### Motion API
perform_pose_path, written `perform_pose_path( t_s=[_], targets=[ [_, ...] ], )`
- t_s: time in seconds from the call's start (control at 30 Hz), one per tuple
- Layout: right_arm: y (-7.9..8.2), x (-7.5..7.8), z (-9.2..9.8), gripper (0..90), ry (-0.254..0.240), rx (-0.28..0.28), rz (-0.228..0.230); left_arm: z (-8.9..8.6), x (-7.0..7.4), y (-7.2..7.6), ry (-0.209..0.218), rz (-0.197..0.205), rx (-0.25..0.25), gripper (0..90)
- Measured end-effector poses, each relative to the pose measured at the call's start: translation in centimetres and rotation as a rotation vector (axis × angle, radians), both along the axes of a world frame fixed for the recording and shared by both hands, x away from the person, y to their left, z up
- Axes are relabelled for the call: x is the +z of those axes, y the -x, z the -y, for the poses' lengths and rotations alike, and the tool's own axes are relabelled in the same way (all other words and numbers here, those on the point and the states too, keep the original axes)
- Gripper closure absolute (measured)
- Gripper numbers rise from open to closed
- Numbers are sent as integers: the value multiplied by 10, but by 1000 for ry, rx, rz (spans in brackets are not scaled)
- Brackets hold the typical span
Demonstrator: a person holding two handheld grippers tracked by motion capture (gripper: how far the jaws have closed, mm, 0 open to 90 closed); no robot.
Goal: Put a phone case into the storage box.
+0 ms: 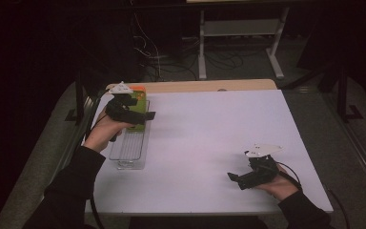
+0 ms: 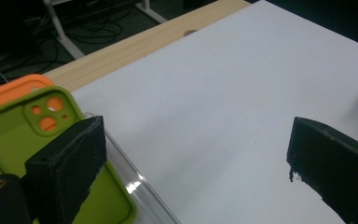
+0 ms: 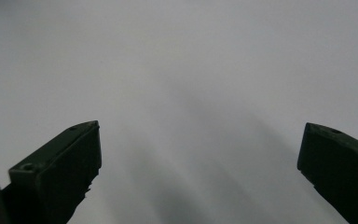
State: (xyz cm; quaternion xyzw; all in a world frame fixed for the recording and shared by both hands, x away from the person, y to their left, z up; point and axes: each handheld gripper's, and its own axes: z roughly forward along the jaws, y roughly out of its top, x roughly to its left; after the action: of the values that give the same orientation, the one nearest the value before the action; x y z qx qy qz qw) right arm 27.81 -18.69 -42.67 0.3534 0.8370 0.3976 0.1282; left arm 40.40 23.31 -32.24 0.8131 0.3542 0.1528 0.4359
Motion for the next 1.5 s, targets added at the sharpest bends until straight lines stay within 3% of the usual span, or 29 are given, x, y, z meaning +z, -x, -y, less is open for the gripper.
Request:
perform_pose_path(
  t_s=[0.6, 1.3, 1.43, 1.5],
  targets=[
    [-3, 15, -5, 0, -10, 40, 5, 1, -27, 49, 12, 9, -93, 45],
    [-4, 23, -5, 0, -22, 63, 9, -13, -61, 93, 38, 24, -129, 45],
    [-4, 24, -5, 0, -22, 65, 16, -16, -68, 100, 12, 32, -137, 45],
    [-4, 24, -5, 0, -21, 65, 17, -18, -70, 103, 18, 36, -133, 45]
  ],
)
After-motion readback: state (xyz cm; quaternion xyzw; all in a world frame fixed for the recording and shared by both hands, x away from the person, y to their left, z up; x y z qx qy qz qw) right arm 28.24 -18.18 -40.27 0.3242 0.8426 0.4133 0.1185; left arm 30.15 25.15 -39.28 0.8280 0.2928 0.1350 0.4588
